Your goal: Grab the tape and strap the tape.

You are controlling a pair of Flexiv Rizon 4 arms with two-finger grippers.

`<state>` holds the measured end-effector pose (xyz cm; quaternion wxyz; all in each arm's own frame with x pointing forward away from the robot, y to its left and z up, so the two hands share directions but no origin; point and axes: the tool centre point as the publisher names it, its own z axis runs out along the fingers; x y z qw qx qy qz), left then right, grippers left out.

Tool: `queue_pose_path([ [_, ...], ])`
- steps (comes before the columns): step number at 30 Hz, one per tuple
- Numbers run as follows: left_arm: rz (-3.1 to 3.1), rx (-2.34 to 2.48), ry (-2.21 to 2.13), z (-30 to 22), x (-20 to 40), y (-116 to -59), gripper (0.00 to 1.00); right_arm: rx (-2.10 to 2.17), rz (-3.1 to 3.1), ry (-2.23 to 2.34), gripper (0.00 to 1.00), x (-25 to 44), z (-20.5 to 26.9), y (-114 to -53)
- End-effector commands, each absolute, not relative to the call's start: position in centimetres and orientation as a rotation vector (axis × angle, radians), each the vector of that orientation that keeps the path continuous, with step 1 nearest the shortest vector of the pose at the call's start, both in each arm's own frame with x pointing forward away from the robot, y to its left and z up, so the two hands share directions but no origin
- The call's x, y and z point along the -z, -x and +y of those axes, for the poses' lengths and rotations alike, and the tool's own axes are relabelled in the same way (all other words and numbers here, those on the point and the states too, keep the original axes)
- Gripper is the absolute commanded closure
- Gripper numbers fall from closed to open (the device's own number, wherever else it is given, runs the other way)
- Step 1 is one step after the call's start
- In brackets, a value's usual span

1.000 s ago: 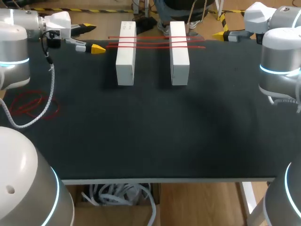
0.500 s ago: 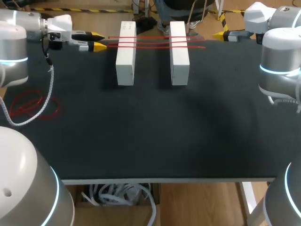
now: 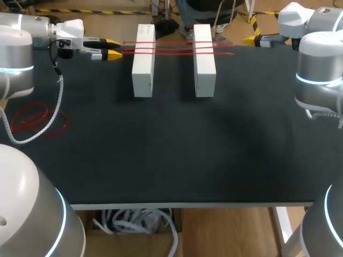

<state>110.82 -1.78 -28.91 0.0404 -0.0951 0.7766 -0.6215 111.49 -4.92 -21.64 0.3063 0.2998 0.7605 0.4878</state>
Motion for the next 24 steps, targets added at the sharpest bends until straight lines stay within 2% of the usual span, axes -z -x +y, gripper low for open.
queue_pose_path([
  [1, 2.378, 1.924, 0.278, -1.7, 29.7, -111.7, 0.63, -1.292, 2.013, -0.793, 0.00, 21.6, -5.0, -111.5],
  [13, 2.365, 1.934, 0.265, -1.8, 30.3, -112.6, 0.63, -1.292, 2.013, -0.793, 0.00, 21.6, -5.0, -111.5],
  [24, 2.366, 1.935, 0.264, -1.7, 31.0, -112.9, 0.67, -1.292, 2.013, -0.793, 0.00, 21.6, -5.0, -111.5],
])
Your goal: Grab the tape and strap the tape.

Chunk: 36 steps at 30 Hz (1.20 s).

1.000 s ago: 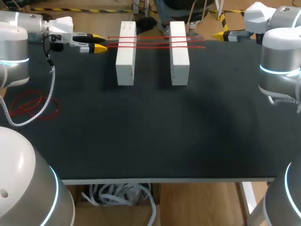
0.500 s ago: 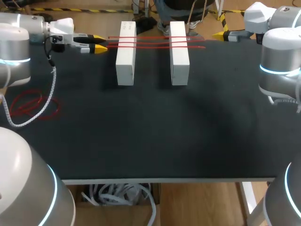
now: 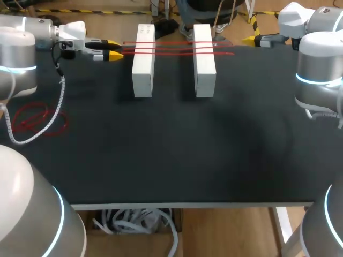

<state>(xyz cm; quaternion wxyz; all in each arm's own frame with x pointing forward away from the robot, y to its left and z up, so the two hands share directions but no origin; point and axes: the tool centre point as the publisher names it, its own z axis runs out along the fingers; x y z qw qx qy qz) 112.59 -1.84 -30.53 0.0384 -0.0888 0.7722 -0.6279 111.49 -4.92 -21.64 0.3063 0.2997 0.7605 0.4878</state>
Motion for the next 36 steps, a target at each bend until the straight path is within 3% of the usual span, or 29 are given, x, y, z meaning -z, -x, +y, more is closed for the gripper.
queue_pose_path([
  [1, 2.361, 1.938, 0.269, -1.7, 31.1, -112.9, 0.69, -1.292, 2.013, -0.793, 0.00, 21.6, -5.0, -111.5],
  [7, 2.359, 1.939, 0.269, -1.6, 31.3, -113.0, 0.75, -1.292, 2.013, -0.793, 0.00, 21.6, -5.0, -111.5],
  [16, 2.357, 1.949, 0.271, -1.7, 31.7, -113.2, 0.71, -1.292, 2.013, -0.793, 0.00, 21.6, -5.0, -111.5],
  [36, 2.346, 1.978, 0.262, -2.1, 32.3, -113.6, 0.81, -1.292, 2.013, -0.793, 0.00, 21.6, -5.0, -111.5],
])
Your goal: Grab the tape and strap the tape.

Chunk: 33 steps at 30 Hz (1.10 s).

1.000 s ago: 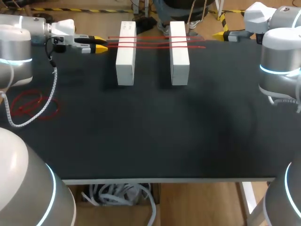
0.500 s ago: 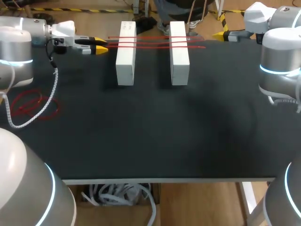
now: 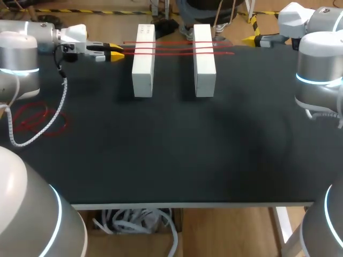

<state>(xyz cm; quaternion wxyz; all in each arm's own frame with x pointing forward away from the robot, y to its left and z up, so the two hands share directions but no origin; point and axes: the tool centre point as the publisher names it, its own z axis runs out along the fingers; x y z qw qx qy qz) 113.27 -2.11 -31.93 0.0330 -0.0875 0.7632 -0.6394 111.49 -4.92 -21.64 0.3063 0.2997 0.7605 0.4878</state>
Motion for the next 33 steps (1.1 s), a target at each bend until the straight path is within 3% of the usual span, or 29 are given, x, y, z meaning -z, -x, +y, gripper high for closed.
queue_pose_path([
  [1, 2.346, 1.978, 0.264, -2.07, 32.31, -113.58, 0.82, -1.292, 2.013, -0.793, 0.00, 21.64, -4.98, -111.48],
  [16, 2.343, 1.981, 0.277, -1.93, 32.52, -113.62, 0.83, -1.292, 2.013, -0.793, 0.00, 21.64, -4.98, -111.48],
  [18, 2.344, 1.981, 0.277, -1.95, 32.53, -113.63, 0.85, -1.292, 2.013, -0.793, 0.00, 21.64, -4.98, -111.48],
  [21, 2.344, 1.982, 0.278, -1.96, 32.54, -113.62, 0.99, -1.292, 2.013, -0.793, 0.00, 21.64, -4.98, -111.48],
  [33, 2.327, 2.012, 0.242, -1.79, 32.02, -112.92, 1.00, -1.292, 2.013, -0.793, 0.00, 21.64, -4.98, -111.48],
])
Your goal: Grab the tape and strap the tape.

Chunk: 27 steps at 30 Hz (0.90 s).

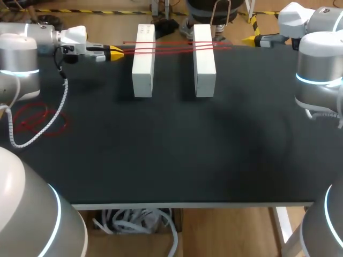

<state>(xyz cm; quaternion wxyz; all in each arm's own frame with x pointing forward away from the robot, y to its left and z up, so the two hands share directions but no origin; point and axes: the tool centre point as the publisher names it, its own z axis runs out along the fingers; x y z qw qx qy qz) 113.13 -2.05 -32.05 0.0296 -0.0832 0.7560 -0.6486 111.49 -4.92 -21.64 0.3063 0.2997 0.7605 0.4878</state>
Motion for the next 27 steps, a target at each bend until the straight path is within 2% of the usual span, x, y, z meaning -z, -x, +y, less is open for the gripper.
queue_pose_path([
  [1, 2.325, 2.015, 0.241, -1.8, 31.9, -112.8, 1.00, -1.292, 2.013, -0.793, 0.00, 21.6, -5.0, -111.5],
  [27, 2.039, 2.329, 0.272, -4.5, 23.3, -108.3, 1.00, -1.292, 2.013, -0.793, 0.00, 21.6, -5.0, -111.5],
])
